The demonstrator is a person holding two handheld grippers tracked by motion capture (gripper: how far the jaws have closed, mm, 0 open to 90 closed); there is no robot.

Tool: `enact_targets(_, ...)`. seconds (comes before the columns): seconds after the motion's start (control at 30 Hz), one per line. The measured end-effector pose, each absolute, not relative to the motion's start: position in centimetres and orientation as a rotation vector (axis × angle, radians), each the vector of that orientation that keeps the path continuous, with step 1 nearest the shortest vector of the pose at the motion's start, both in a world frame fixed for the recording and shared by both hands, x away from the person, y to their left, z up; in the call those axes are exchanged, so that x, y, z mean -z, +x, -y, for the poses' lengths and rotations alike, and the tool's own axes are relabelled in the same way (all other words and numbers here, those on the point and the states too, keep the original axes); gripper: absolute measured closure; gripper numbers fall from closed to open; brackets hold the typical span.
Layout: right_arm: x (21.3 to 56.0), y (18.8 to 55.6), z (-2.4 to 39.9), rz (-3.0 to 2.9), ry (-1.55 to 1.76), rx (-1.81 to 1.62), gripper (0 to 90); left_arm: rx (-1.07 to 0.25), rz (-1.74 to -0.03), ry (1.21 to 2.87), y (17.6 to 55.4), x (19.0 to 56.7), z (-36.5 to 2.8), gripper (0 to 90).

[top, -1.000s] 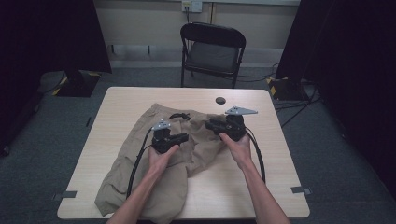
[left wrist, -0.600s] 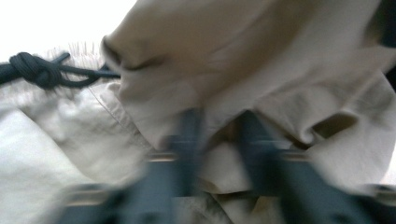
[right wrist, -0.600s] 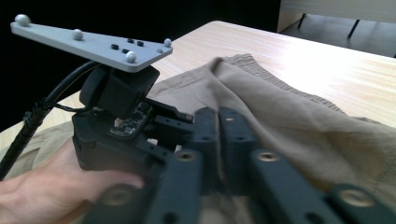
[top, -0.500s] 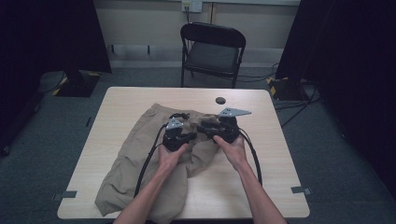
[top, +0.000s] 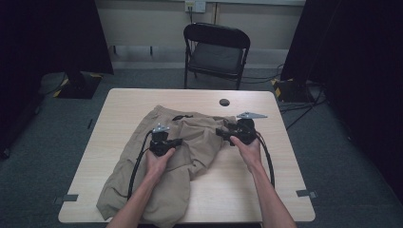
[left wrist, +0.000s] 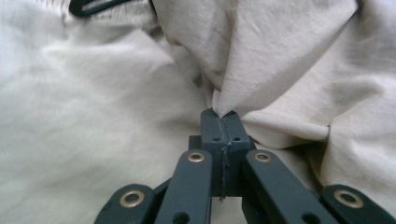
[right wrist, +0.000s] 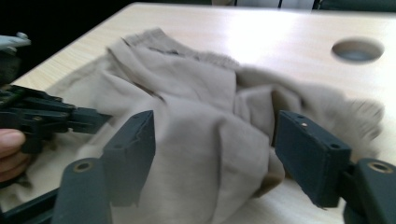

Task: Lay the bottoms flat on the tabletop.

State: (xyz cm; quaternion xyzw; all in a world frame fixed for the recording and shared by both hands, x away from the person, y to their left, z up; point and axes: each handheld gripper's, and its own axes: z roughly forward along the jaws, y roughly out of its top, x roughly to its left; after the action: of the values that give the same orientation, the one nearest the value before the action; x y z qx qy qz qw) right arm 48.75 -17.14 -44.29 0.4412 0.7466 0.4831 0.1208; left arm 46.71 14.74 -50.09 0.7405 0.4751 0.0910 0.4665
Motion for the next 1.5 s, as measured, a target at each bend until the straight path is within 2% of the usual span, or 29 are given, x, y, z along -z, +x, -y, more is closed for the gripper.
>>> enact_targets(0.07, 45.3, 49.2, 16.5, -2.208, 1.311, -1.388, 28.0, -0.22, -1.167, 1.81, 46.8, 50.1, -14.8, 90.0)
enact_targets(0.1, 45.7, 49.4, 16.1, -2.225, 1.307, -1.366, 33.2, -0.218, -1.166, 1.807, 46.8, 50.1, -14.8, 90.0)
enact_targets(0.13, 46.0, 49.4, 15.8, -2.238, 1.307, -1.338, 43.5, -0.216, -1.168, 1.802, 46.8, 50.2, -14.8, 90.0)
enact_targets(0.17, 46.2, 49.4, 15.5, -2.252, 1.299, -1.327, 59.0, -0.217, -1.172, 1.797, 46.8, 50.2, -14.9, 90.0)
enact_targets(0.23, 46.1, 49.0, 15.2, -2.252, 1.276, -1.339, 73.3, -0.219, -1.171, 1.784, 46.8, 50.1, -15.0, 82.4)
enact_targets(0.3, 45.5, 48.2, 15.3, -2.249, 1.233, -1.382, 79.7, -0.22, -1.174, 1.769, 46.6, 50.0, -15.2, 73.7)
enact_targets(0.33, 45.1, 47.6, 15.4, -2.251, 1.207, -1.391, 80.9, -0.214, -1.159, 1.765, 46.6, 49.9, -15.2, 72.8)
enact_targets(0.4, 44.3, 46.6, 15.7, -2.254, 1.175, -1.406, 80.9, -0.217, -1.146, 1.753, 46.3, 49.6, -15.3, 67.7)
enact_targets(0.77, 40.4, 42.5, 19.7, -2.162, 1.128, -1.528, 83.0, -0.264, -1.193, 1.779, 46.5, 50.1, -15.2, 64.9)
enact_targets(0.97, 42.3, 40.2, 21.1, -2.198, 1.165, -1.528, 83.2, -0.241, -1.128, 1.771, 45.8, 49.4, -14.7, 61.3)
enact_targets(1.1, 44.4, 39.4, 21.4, -2.224, 1.202, -1.507, 82.8, -0.258, -0.978, 1.823, 44.1, 47.5, -13.1, 61.4)
enact_targets(1.2, 45.0, 39.3, 21.3, -2.241, 1.222, -1.478, 77.3, -0.233, -0.896, 1.825, 42.7, 46.6, -12.0, 65.0)
enact_targets(1.33, 45.2, 38.7, 21.1, -2.295, 1.207, -1.428, 59.9, -0.173, -0.842, 1.828, 41.1, 46.4, -11.0, 69.4)
enact_targets(1.4, 45.0, 38.2, 21.1, -2.303, 1.188, -1.408, 52.1, -0.165, -0.813, 1.857, 40.4, 46.5, -10.6, 69.4)
enact_targets(1.5, 44.1, 37.7, 21.4, -2.267, 1.163, -1.44, 45.3, -0.131, -0.804, 1.87, 39.6, 46.9, -10.0, 66.7)
